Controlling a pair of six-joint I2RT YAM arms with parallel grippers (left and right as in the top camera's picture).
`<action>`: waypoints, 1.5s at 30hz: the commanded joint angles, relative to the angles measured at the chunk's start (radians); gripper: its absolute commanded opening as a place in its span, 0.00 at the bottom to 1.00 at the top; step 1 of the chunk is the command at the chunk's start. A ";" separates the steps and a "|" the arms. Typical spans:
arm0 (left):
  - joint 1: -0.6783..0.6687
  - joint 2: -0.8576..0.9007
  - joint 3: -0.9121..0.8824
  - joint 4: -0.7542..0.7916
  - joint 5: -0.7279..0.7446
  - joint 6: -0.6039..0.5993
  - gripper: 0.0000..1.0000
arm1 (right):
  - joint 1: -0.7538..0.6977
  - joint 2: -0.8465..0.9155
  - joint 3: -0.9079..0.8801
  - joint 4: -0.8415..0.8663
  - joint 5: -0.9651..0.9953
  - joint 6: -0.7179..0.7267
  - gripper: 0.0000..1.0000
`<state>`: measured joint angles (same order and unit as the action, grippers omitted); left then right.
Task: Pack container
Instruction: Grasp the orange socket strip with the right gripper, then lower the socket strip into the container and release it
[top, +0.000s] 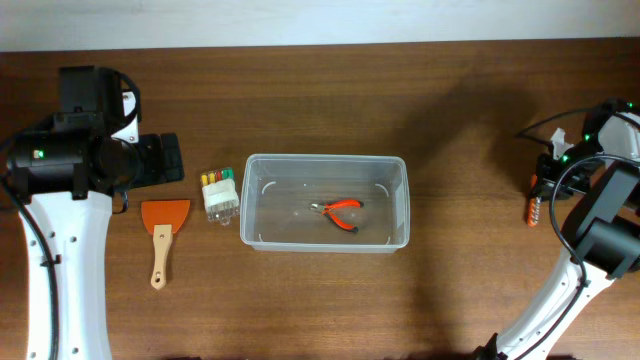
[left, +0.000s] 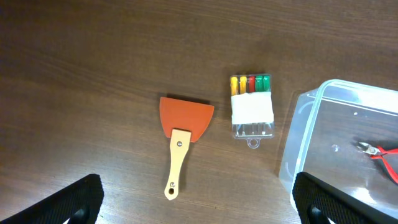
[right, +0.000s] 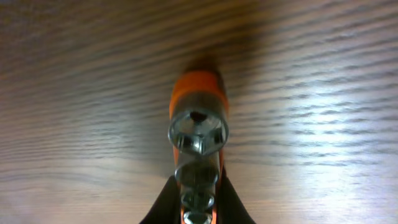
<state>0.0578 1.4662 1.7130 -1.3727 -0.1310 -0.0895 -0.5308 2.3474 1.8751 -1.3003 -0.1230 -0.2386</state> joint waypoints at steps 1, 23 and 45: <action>0.004 -0.009 0.006 0.000 0.003 0.016 0.99 | 0.053 -0.028 0.118 -0.057 -0.104 0.011 0.04; 0.004 -0.009 0.006 -0.001 0.004 0.016 0.99 | 0.934 -0.409 0.366 -0.283 -0.011 -0.442 0.04; 0.004 -0.009 0.006 -0.005 0.023 0.016 0.99 | 1.051 -0.401 -0.415 0.292 -0.011 -0.462 0.04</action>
<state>0.0578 1.4662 1.7130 -1.3739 -0.1154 -0.0895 0.5278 1.9572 1.5021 -1.0256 -0.1345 -0.6781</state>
